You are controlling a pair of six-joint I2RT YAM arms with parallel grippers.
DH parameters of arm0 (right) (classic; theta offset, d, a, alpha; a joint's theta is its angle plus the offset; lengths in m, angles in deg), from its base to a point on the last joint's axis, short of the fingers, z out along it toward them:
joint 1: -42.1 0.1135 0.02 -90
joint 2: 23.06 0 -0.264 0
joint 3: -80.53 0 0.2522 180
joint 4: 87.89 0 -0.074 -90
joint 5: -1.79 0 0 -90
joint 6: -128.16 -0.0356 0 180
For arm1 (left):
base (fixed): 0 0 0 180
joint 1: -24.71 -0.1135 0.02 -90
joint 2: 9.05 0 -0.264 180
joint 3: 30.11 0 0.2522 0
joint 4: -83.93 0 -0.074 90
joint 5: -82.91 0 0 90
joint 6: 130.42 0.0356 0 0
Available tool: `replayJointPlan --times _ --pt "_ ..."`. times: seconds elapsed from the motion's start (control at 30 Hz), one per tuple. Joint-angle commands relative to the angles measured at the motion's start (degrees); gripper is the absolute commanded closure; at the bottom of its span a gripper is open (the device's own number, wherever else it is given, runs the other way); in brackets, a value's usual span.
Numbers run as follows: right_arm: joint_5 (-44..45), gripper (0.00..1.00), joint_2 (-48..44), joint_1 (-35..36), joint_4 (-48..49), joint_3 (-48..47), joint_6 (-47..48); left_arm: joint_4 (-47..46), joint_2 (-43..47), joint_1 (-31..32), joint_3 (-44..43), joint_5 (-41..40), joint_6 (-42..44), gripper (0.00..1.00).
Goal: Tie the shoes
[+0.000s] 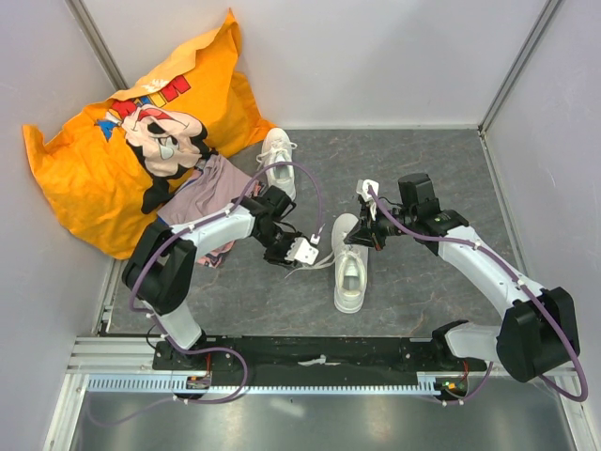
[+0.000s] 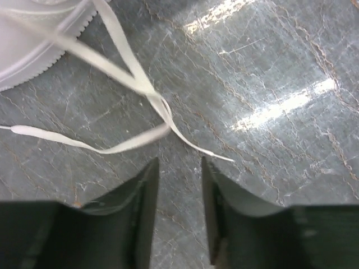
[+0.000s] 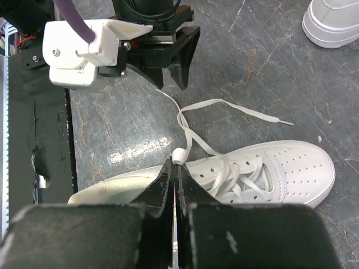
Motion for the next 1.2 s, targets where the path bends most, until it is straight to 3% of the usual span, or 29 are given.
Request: replayJointPlan --times 0.0,0.13,0.37,0.83,0.93,1.07,1.17 --pt "-0.57 1.00 -0.53 -0.14 1.86 0.03 0.84 -2.24 -0.11 -1.80 -1.42 1.22 -3.39 0.51" --pt "-0.31 1.00 -0.44 -0.14 1.86 -0.15 0.84 -2.68 -3.36 -3.04 -6.51 2.63 -2.77 0.50" --pt "-0.13 1.00 0.17 -0.23 1.95 -0.32 0.58 -1.63 -8.54 -2.34 -10.73 4.39 10.57 0.50" --pt "0.31 1.00 1.40 -0.14 1.95 -1.20 0.49 5.22 -19.35 -0.05 -18.47 -2.64 21.66 0.50" --pt "0.22 1.00 1.58 -0.32 1.86 -1.47 0.49 7.15 -20.59 -0.05 -18.56 -5.27 22.63 0.58" --pt "0.13 1.00 1.67 -0.23 1.86 -1.64 0.58 9.09 -20.51 -0.14 -18.04 -6.86 22.72 0.81" --pt "0.13 1.00 1.58 -0.23 1.86 -1.73 0.67 9.18 -18.67 -0.75 -15.93 -7.12 22.28 0.91"
